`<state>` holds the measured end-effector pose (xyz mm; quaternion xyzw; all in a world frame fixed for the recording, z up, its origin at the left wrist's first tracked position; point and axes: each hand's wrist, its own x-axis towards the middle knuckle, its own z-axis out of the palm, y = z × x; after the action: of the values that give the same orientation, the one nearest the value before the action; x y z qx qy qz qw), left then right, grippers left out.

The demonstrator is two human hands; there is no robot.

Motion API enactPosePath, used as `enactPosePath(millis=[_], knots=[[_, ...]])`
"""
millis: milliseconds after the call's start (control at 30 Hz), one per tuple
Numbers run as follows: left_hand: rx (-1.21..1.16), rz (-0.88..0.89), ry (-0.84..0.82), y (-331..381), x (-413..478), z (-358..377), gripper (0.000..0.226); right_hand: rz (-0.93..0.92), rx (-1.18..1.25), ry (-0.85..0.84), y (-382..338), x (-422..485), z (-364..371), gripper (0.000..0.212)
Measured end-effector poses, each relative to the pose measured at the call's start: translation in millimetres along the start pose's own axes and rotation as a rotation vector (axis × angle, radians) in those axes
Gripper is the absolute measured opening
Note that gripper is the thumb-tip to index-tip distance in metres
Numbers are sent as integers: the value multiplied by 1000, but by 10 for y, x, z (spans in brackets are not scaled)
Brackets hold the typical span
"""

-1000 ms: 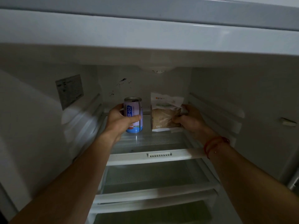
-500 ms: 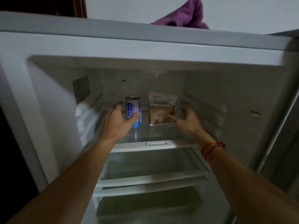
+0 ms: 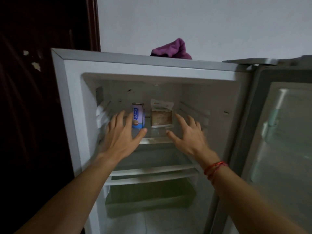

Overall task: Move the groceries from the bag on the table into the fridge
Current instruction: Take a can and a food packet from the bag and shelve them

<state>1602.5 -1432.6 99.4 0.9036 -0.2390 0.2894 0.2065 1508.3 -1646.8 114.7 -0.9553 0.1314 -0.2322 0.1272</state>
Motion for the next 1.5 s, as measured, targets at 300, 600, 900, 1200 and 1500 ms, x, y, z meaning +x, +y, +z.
enactPosePath(millis=[300, 600, 900, 1200, 1500], knots=[[139, 81, -28, 45, -394, -284, 87, -47, -114, 30, -66, -382, -142, 72], [147, 90, -24, 186, -689, -342, 81, -90, -139, 45, -36, -639, -231, 71], [128, 98, -40, 222, -1173, -596, 85, -78, -177, 60, -166, -1157, -378, 69], [69, 124, -50, 162, -2109, -1242, 88, -43, -212, 74, -593, -2248, -630, 69], [7, 182, -75, 249, -3236, -2021, 89, 15, -242, 56, -942, -3685, -981, 71]])
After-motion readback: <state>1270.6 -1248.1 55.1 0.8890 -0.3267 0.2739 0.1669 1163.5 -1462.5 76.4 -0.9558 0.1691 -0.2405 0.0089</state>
